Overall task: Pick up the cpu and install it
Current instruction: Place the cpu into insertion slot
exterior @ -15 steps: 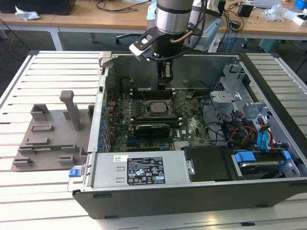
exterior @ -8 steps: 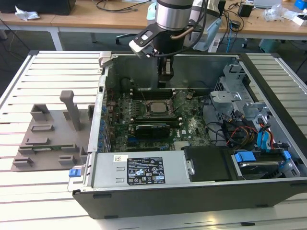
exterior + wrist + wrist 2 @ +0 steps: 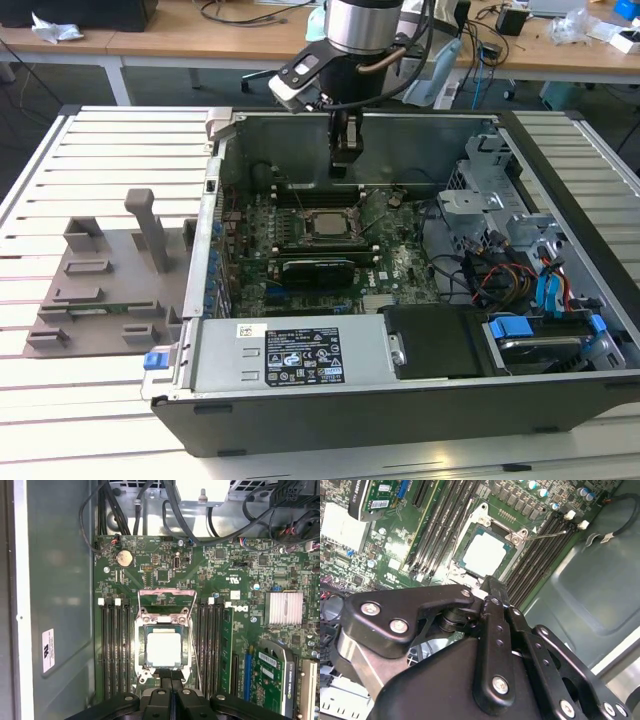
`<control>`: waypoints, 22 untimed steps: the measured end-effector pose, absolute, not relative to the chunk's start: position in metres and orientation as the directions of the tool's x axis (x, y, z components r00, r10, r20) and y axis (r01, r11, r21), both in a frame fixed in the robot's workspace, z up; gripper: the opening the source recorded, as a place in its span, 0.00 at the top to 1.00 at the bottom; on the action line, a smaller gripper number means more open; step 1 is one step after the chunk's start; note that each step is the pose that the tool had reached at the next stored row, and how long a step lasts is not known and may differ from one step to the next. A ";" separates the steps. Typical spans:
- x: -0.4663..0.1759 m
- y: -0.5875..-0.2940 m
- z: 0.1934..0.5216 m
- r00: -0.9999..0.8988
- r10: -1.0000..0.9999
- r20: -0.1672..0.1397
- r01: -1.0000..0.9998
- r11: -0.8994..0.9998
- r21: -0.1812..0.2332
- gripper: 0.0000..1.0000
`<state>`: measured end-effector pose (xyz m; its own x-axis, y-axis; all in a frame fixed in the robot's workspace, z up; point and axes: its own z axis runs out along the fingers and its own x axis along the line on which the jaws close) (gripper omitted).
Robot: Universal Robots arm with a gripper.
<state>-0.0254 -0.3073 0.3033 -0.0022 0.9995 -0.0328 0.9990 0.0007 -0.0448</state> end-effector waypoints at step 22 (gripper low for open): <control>-0.025 -0.307 0.335 -0.002 0.999 -0.033 0.999 0.001 -0.045 0.89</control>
